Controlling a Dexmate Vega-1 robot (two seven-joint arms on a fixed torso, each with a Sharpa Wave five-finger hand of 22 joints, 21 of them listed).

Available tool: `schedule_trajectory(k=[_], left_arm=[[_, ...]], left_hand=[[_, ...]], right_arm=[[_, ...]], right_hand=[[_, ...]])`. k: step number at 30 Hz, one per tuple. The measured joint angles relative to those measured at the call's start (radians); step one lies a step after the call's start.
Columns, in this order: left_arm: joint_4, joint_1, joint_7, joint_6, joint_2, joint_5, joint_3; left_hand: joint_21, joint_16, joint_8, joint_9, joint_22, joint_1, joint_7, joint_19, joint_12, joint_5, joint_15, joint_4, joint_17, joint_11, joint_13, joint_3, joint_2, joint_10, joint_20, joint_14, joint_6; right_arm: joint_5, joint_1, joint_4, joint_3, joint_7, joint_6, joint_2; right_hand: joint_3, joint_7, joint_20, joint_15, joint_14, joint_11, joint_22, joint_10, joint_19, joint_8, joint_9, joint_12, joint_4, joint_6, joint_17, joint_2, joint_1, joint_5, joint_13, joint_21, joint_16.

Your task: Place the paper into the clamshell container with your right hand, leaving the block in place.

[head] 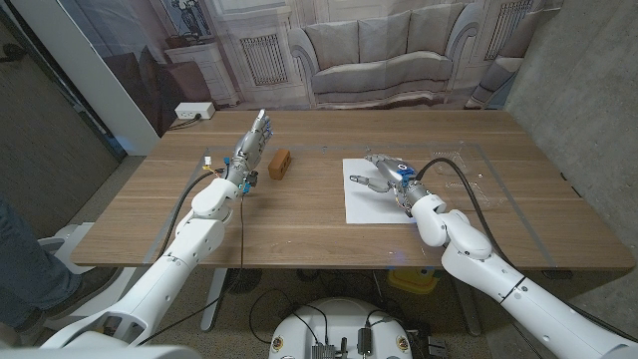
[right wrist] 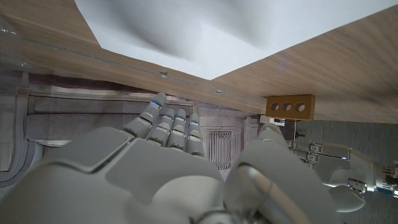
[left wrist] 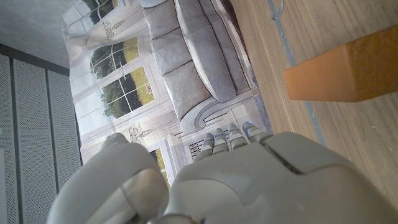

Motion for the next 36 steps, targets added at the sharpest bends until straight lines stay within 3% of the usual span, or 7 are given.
schedule_trajectory(k=[36], left_arm=[[-0.013, 0.008, 0.004, 0.010, 0.002, 0.005, 0.010]], left_hand=[[0.000, 0.000, 0.000, 0.000, 0.000, 0.008, 0.000, 0.000, 0.000, 0.000, 0.000, 0.002, 0.000, 0.004, 0.000, -0.007, 0.008, -0.004, 0.000, 0.000, 0.000]], right_arm=[[-0.071, 0.013, 0.010, -0.017, 0.093, -0.036, 0.006]], right_hand=[[0.000, -0.005, 0.000, 0.000, 0.000, 0.000, 0.005, 0.000, 0.000, -0.005, 0.000, 0.000, -0.008, -0.005, 0.000, 0.000, 0.016, 0.000, 0.000, -0.012, 0.000]])
